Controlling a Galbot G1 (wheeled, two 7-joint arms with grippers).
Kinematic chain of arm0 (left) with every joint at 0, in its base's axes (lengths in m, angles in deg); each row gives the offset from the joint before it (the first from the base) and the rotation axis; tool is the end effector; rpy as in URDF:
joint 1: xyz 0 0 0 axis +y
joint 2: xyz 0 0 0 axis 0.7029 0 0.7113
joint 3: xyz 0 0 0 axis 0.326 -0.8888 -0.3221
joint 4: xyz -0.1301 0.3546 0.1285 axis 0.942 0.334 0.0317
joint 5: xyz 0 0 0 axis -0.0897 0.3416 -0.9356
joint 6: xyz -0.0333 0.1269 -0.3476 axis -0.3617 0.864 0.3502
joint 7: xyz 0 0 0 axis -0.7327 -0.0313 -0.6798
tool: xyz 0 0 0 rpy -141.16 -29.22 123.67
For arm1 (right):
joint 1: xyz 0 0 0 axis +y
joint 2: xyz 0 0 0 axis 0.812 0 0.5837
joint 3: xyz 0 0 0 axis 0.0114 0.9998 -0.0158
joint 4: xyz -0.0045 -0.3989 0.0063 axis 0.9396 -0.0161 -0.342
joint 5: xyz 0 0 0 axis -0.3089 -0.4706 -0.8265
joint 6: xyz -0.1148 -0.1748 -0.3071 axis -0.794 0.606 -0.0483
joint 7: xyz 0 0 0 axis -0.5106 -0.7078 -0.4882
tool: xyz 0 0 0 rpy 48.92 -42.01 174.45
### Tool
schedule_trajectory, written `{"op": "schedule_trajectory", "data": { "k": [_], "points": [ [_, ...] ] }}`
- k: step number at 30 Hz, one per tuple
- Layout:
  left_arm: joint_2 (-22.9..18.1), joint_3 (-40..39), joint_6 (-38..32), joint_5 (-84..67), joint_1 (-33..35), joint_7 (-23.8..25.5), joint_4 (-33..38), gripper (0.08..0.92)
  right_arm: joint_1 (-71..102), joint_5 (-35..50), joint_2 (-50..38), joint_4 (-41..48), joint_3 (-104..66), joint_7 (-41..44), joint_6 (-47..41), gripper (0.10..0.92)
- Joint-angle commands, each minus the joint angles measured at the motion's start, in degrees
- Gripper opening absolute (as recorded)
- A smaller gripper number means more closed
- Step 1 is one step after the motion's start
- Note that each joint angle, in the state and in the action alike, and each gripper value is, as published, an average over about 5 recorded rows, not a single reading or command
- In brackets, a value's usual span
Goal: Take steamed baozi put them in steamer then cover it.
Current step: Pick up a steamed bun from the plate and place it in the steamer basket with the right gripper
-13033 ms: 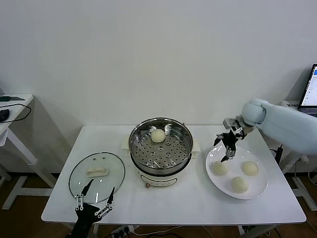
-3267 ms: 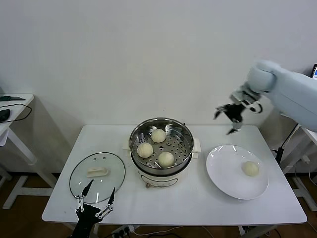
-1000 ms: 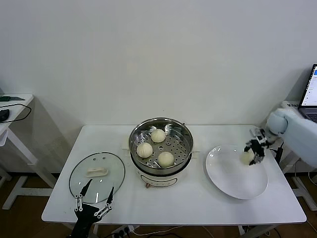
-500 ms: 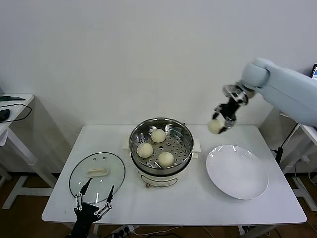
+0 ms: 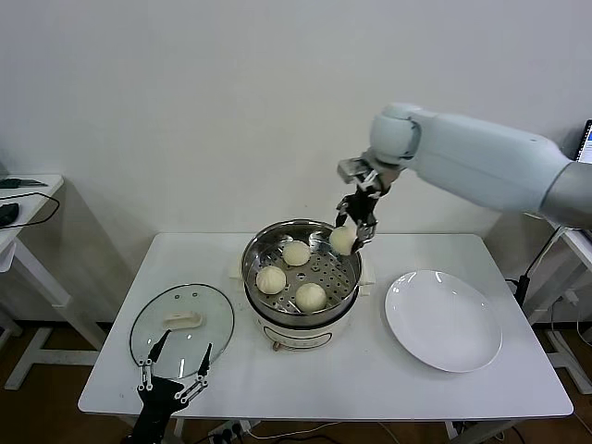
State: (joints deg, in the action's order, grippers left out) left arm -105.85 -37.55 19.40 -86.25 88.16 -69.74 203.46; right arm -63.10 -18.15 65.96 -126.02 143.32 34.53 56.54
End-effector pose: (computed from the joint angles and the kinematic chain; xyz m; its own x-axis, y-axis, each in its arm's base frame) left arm 0.0895 0.0802 -0.3953 -0.9726 0.2161 -0.0861 0.1893 0.9504 0.2467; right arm 0.6540 0.0443 -0.0084 -0.0495 -0.1928 0.9800 -0.8910 -0.4348 -0.1305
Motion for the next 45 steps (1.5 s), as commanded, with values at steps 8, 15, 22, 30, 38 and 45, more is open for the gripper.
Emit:
{"op": "schedule_trajectory", "data": {
  "k": [8,15,22,30,38,45],
  "points": [
    [-0.06,0.01,-0.10,-0.18,-0.03,-0.03,-0.05,0.823,5.43,-2.78,4.78,2.08,2.35,-3.65,-1.63,0.666],
    [-0.03,0.03,-0.17,-0.24,0.19,-0.09,0.40,0.823,6.08,-3.39,5.05,2.47,2.52,-4.59,-1.77,0.666],
    [0.04,0.07,-0.31,-0.48,0.22,-0.16,0.71,0.823,6.60,-3.96,5.96,3.53,2.72,-5.92,-2.08,0.679],
    [0.15,0.20,-0.55,-0.62,0.16,-0.20,0.64,0.823,6.82,-4.61,6.30,3.84,2.99,-5.93,-2.33,0.695],
    [0.06,0.16,-0.54,-0.62,-0.02,-0.16,0.69,0.823,7.31,-5.50,6.00,3.78,2.82,-6.18,-2.46,0.731],
    [0.03,0.37,-0.51,-0.61,-0.06,-0.26,0.72,0.823,6.90,-5.78,4.81,3.01,1.30,-5.93,-2.28,0.820]
  ]
}}
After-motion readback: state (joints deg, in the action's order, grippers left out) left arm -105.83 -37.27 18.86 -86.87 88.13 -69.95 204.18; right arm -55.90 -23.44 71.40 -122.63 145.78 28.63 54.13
